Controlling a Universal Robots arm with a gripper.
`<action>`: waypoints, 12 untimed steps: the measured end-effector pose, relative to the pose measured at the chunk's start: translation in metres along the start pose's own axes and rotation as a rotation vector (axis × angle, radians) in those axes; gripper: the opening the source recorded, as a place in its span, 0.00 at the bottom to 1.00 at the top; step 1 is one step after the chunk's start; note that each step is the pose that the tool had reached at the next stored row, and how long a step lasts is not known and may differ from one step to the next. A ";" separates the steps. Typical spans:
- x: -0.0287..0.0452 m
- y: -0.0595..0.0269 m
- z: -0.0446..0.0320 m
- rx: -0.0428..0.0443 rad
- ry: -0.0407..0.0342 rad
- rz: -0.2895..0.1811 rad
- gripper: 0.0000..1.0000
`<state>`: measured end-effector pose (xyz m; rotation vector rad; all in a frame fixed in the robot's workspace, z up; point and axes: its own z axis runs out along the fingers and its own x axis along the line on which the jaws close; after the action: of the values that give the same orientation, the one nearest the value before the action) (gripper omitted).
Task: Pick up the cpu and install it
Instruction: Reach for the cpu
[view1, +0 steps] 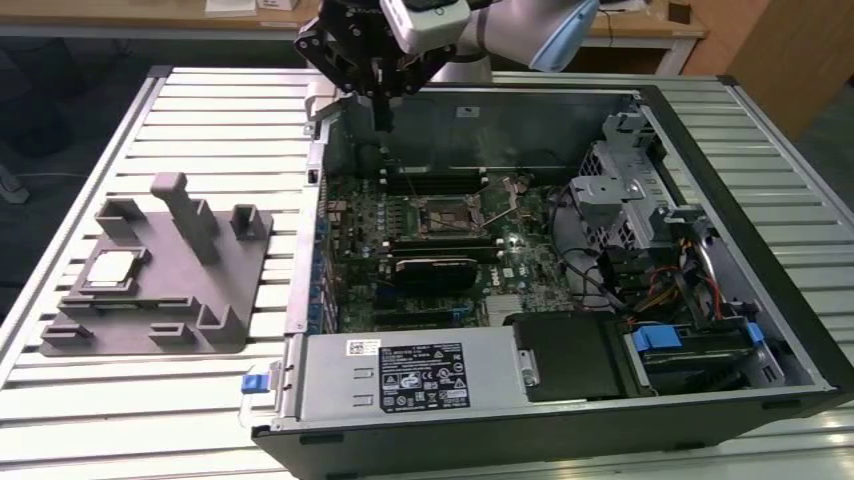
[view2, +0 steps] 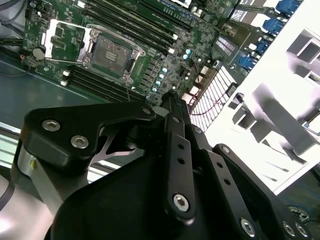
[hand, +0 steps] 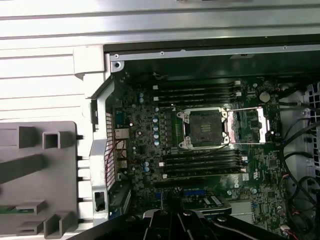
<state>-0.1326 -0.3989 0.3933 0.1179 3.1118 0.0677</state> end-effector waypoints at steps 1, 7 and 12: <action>0.0010 -0.0001 0.0000 -0.0001 -0.0002 0.000 0.11; 0.0065 -0.0005 -0.0002 0.0000 -0.0009 0.000 0.11; 0.0096 -0.0007 -0.0003 0.0000 -0.0010 0.000 0.11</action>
<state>-0.1422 -0.3989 0.3933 0.1178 3.1108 0.0677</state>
